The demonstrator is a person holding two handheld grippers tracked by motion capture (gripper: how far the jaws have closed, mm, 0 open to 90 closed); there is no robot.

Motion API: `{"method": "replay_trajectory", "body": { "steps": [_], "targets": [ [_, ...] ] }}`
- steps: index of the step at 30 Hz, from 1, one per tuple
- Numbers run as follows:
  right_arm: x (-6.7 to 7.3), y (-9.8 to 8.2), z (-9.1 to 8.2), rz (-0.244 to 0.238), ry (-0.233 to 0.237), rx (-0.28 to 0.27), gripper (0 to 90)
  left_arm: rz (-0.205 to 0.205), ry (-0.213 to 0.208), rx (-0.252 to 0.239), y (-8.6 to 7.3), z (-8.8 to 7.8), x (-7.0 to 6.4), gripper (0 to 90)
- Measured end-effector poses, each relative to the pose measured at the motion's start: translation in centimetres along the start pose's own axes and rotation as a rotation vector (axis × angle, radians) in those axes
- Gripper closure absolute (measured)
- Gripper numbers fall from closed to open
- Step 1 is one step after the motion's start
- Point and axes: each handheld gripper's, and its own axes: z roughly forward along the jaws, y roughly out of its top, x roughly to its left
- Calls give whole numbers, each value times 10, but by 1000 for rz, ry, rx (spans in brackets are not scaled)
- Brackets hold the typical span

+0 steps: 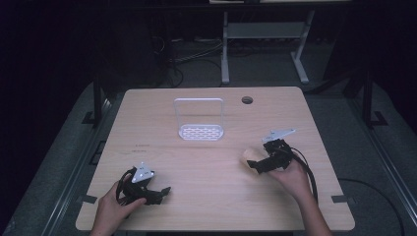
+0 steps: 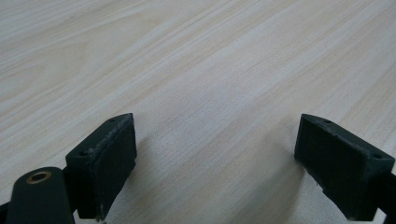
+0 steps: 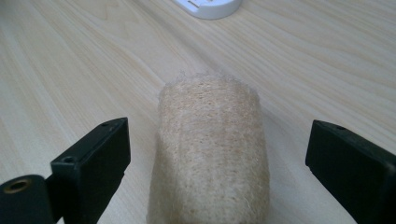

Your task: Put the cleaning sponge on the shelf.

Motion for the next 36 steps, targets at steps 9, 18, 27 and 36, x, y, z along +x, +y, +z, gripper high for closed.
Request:
{"method": "replay_trajectory", "body": {
  "steps": [9,18,27,36],
  "targets": [
    [2,0,12,5,-10,32,67,0,0,0,0,0,0,121],
    [6,-3,26,-8,-19,73,70,0,0,0,0,0,0,121],
    [7,-5,31,-8,-28,89,137,-1,0,0,0,0,0,121],
    [6,-8,33,-8,-28,110,183,-2,0,-1,0,0,0,121]
  ]
}}
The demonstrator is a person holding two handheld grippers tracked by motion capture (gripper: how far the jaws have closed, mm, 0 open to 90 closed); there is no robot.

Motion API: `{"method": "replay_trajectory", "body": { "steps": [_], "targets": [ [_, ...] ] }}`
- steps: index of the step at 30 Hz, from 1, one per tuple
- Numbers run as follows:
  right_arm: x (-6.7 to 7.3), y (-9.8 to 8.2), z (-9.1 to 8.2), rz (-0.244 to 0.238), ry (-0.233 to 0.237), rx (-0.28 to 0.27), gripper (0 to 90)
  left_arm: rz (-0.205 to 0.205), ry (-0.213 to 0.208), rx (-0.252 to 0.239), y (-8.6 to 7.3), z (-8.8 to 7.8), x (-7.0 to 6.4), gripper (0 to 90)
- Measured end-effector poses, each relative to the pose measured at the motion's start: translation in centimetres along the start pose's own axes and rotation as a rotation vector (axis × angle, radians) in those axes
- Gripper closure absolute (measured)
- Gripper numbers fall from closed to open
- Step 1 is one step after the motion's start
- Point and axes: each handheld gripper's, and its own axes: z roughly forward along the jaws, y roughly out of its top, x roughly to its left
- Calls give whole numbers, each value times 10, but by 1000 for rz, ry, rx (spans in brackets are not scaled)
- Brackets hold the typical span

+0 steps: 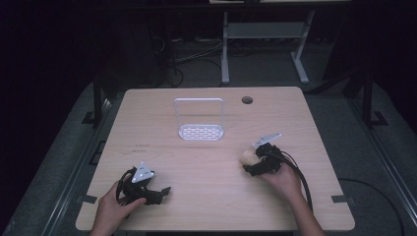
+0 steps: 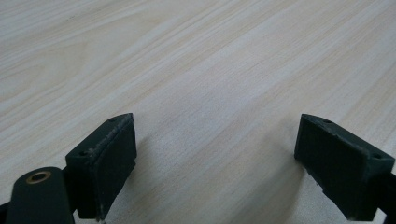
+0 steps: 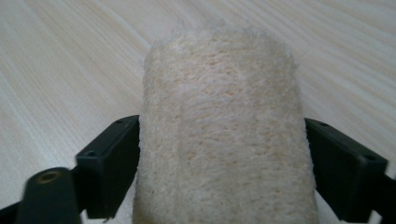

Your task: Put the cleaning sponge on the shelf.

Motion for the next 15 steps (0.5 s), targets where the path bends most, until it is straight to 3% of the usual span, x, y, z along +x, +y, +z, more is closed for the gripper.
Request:
{"method": "replay_trajectory", "body": {
  "steps": [5,15],
  "targets": [
    [1,0,-2,-8,-1,3,261,1,0,1,0,0,0,121],
    [3,2,-9,-10,-1,-10,266,2,0,1,0,0,0,121]
  ]
}}
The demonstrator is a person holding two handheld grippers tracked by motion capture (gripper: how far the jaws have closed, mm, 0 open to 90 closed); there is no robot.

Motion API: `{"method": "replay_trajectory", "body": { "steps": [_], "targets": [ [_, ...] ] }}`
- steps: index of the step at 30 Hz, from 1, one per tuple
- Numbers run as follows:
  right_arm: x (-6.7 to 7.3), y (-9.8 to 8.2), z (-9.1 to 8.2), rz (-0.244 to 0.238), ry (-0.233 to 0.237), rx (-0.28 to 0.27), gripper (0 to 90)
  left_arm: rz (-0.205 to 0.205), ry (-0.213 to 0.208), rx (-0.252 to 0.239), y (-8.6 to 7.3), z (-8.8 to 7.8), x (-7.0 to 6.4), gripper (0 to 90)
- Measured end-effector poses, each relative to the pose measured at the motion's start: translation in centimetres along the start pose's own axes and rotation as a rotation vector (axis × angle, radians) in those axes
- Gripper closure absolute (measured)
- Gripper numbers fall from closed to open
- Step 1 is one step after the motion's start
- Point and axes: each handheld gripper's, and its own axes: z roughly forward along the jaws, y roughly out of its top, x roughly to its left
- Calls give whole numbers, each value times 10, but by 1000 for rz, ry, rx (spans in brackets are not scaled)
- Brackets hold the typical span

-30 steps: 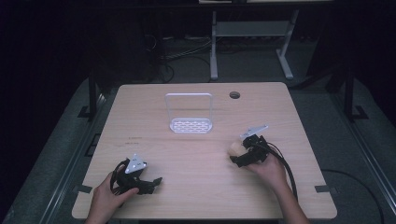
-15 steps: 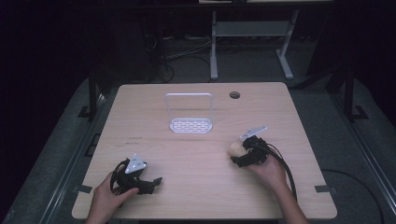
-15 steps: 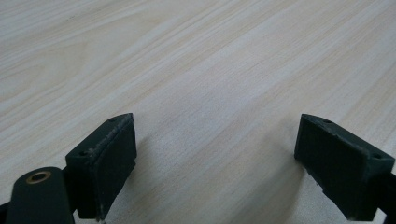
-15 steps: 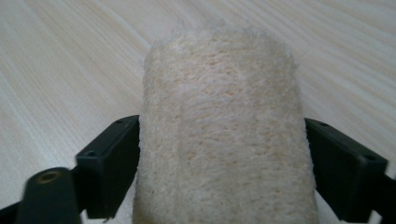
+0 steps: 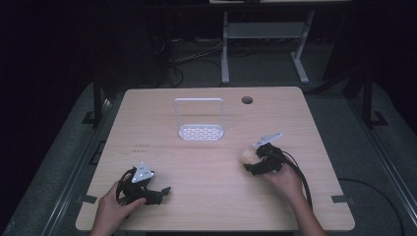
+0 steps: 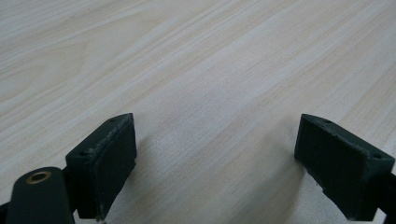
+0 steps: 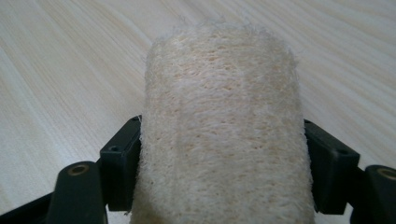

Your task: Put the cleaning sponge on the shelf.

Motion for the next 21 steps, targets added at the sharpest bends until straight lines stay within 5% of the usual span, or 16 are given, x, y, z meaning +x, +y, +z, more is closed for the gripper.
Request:
{"method": "replay_trajectory", "body": {
  "steps": [21],
  "targets": [
    [0,15,-21,-25,13,-43,266,1,-1,2,0,0,0,121]
  ]
}}
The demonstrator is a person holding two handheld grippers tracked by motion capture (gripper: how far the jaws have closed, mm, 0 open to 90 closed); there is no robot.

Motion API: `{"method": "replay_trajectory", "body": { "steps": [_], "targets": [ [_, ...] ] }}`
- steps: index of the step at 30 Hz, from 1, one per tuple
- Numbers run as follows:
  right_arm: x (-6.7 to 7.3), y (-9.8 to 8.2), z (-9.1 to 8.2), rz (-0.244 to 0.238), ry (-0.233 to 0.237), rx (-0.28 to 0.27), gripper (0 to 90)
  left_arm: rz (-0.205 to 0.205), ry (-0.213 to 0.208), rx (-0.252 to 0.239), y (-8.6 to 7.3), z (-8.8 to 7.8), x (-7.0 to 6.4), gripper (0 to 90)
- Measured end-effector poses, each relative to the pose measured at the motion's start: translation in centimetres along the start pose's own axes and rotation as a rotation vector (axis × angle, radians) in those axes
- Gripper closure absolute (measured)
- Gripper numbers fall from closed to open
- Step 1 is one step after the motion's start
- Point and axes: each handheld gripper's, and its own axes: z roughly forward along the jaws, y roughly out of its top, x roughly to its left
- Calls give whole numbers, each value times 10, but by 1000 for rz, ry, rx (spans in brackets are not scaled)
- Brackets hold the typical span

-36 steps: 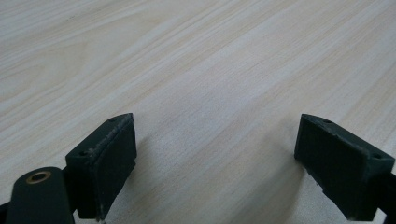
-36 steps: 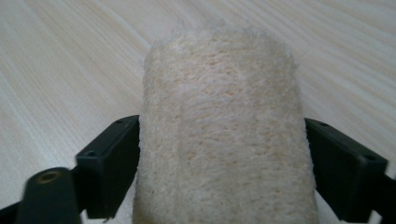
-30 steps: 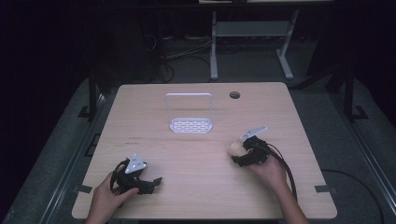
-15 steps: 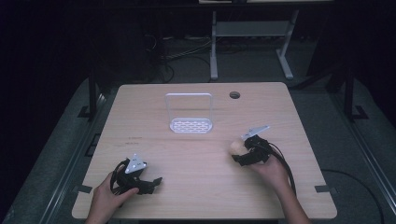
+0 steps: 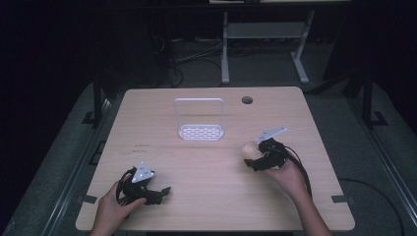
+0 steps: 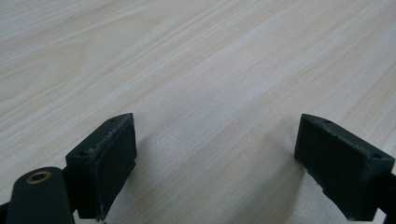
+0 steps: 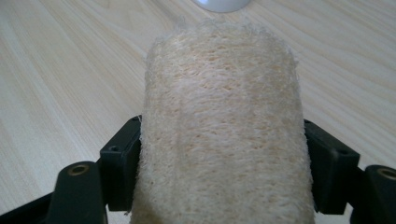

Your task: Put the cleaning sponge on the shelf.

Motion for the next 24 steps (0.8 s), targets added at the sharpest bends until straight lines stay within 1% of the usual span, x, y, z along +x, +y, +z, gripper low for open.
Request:
{"method": "replay_trajectory", "body": {
  "steps": [7,11,14,15,16,18,24],
  "targets": [
    [2,9,0,-12,6,-9,266,-4,-1,-1,0,0,0,122],
    [3,15,1,-27,11,-15,266,-1,0,-3,0,0,0,121],
    [4,20,2,-42,14,-17,266,-6,0,-7,0,0,0,121],
    [5,21,3,-38,16,-16,266,-4,1,-6,0,0,0,122],
    [5,24,4,-49,15,-16,266,-5,0,-6,0,0,0,121],
    [6,26,5,-45,19,-16,266,-4,0,-3,0,0,0,121],
    [7,33,11,-59,28,-17,266,-5,0,-4,0,0,0,121]
  ]
}}
